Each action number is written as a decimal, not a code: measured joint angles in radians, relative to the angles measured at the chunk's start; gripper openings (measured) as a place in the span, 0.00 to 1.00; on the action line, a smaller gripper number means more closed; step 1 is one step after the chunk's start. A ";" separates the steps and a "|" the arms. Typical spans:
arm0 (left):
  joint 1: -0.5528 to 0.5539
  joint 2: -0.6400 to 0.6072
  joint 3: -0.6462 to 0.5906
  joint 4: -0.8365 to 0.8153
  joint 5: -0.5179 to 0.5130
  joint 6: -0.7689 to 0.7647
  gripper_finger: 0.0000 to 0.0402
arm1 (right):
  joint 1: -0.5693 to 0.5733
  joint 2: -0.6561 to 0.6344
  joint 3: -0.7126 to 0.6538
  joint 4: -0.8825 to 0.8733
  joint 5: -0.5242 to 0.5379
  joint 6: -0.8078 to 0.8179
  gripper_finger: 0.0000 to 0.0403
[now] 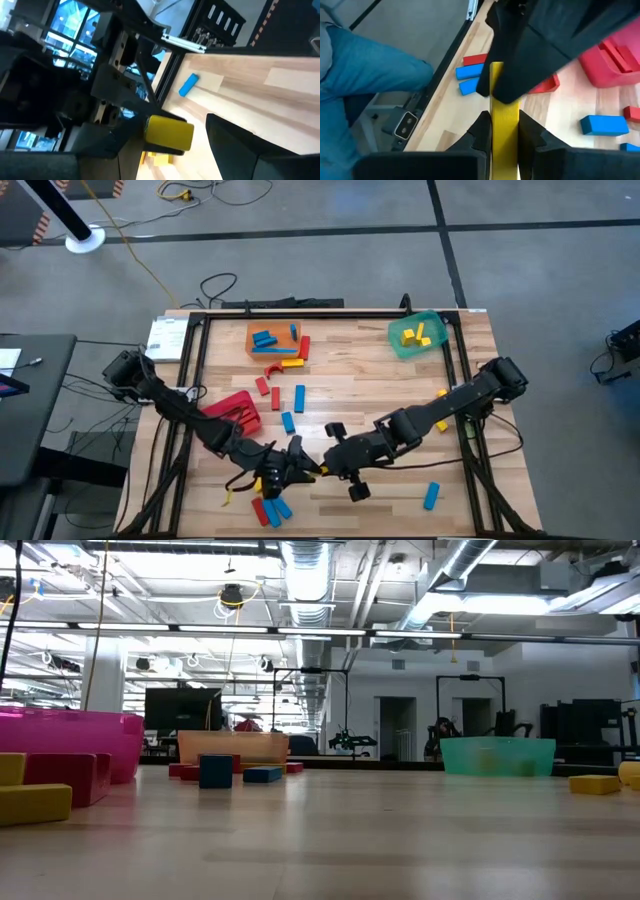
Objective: Sort blocks
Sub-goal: Put the yellow block into the green bin
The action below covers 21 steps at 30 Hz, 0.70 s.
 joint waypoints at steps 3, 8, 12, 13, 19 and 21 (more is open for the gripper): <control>0.007 0.000 0.000 -0.007 0.000 -0.002 0.51 | -0.004 0.000 0.000 0.000 -0.012 0.000 0.15; 0.016 0.000 0.000 -0.011 0.029 -0.006 0.47 | -0.011 0.000 0.000 -0.001 -0.034 0.000 0.17; 0.017 0.000 0.000 -0.011 0.031 -0.004 0.38 | -0.016 0.000 0.000 -0.008 -0.039 0.000 0.17; 0.017 0.000 0.000 -0.010 0.033 -0.003 0.35 | -0.016 0.000 0.000 -0.008 -0.042 0.000 0.17; 0.017 0.000 0.000 -0.010 0.044 0.006 0.28 | -0.022 0.001 0.000 -0.010 -0.052 0.000 0.18; 0.017 0.000 0.000 -0.010 0.046 0.006 0.28 | -0.022 0.001 0.000 -0.010 -0.052 0.000 0.18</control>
